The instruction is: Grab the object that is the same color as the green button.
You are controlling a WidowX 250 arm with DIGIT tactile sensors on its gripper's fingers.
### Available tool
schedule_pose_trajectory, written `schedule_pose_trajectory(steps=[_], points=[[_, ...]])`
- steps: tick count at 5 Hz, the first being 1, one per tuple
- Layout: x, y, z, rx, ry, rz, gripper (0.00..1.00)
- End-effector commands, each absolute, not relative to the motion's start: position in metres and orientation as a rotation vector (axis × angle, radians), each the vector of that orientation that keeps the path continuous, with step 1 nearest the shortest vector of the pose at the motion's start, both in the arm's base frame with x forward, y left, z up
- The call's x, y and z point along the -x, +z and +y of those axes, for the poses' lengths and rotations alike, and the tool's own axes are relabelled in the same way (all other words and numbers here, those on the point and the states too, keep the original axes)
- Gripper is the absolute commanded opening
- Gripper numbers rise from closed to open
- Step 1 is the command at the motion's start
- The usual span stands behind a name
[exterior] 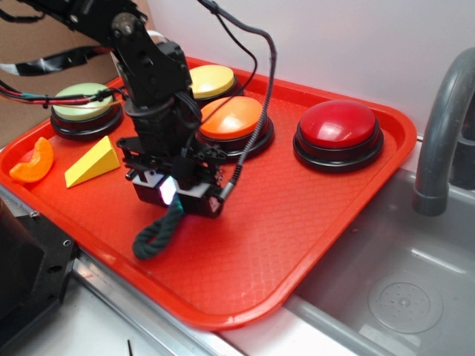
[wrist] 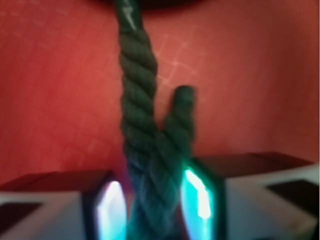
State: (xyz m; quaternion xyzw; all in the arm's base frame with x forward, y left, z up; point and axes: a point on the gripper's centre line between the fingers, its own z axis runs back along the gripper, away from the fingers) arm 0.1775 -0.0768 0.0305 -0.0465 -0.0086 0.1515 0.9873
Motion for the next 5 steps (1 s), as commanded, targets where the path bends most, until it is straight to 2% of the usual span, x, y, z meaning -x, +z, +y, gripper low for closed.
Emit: schedule_pose_trajectory(steps=[1, 2, 3, 4, 5], points=[[-0.182, 0.094, -0.087, 0.148, 0.057, -0.072, 0.0], [-0.171, 0.144, -0.087, 0.145, -0.04, -0.098, 0.0], [-0.164, 0.194, -0.071, 0.129, -0.031, -0.096, 0.0], [-0.164, 0.235, -0.057, 0.11, 0.013, -0.129, 0.0], [-0.17, 0.231, -0.056, 0.057, 0.01, -0.107, 0.0]])
